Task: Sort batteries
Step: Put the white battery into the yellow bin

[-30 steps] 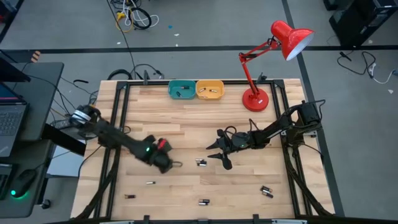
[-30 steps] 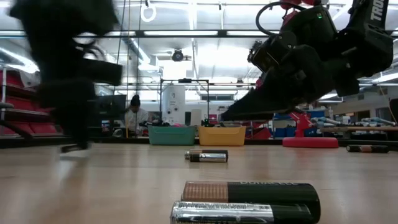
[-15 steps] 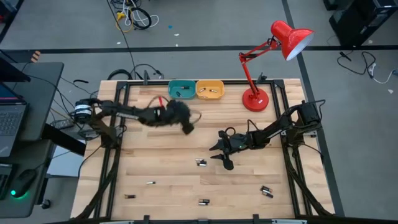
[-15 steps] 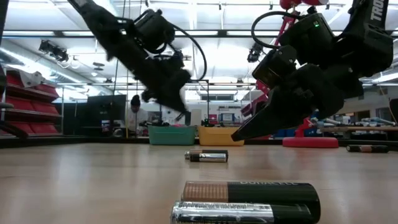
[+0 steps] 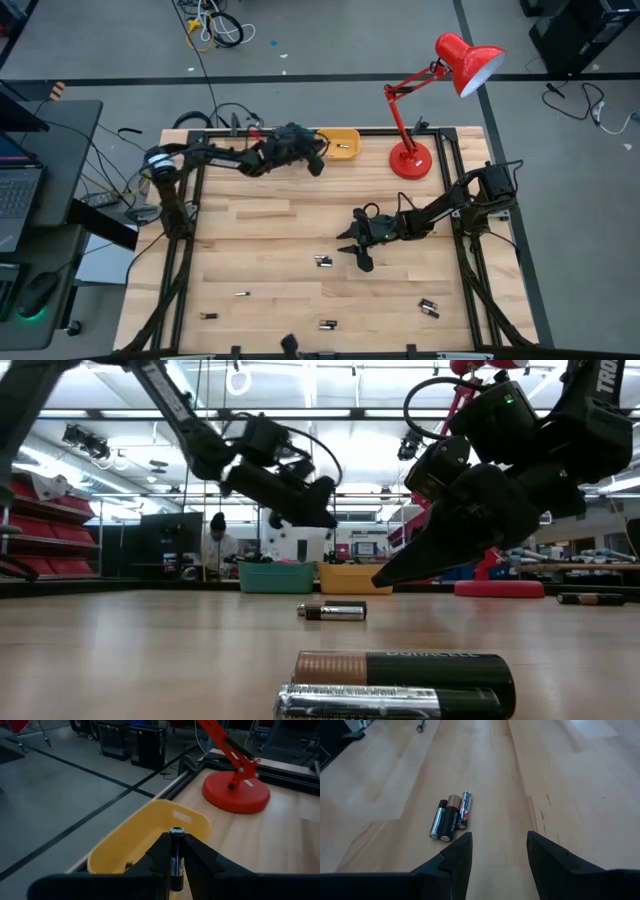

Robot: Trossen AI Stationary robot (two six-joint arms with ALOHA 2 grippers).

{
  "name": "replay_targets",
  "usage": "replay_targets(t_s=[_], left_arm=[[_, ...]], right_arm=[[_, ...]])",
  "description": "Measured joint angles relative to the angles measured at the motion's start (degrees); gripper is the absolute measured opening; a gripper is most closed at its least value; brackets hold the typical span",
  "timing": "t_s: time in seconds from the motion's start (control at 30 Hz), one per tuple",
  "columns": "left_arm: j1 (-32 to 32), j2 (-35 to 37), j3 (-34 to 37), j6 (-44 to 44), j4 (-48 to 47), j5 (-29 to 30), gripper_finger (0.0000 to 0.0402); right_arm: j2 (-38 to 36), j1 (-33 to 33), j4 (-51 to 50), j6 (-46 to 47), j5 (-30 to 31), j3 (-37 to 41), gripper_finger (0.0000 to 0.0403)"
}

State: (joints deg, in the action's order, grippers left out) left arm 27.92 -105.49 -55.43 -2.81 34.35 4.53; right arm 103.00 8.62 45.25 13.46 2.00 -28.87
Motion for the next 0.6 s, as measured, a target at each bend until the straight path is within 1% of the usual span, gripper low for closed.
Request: replay_targets(t_s=[0.2,0.33,0.47,0.6], left_arm=[[1.3,-6.7,-7.1,1.1,0.1,-0.8,0.0051],[1.4,-7.6,-8.3,1.2,0.0,-0.8,0.0055],[1.6,-7.6,-8.4,1.8,0.1,-0.7,0.0073],[1.8,-7.5,-8.4,1.7,-1.0,0.0,0.0104]], right_arm=[[0.0,0.3,-0.7,2.7,0.1,0.0,0.0174],[0.0,0.4,-2.0,2.9,0.8,0.0,0.0174],[0.0,0.3,-3.3,2.9,1.6,0.0,0.0174],[0.0,0.1,-3.2,2.6,1.6,0.0,0.0174]])
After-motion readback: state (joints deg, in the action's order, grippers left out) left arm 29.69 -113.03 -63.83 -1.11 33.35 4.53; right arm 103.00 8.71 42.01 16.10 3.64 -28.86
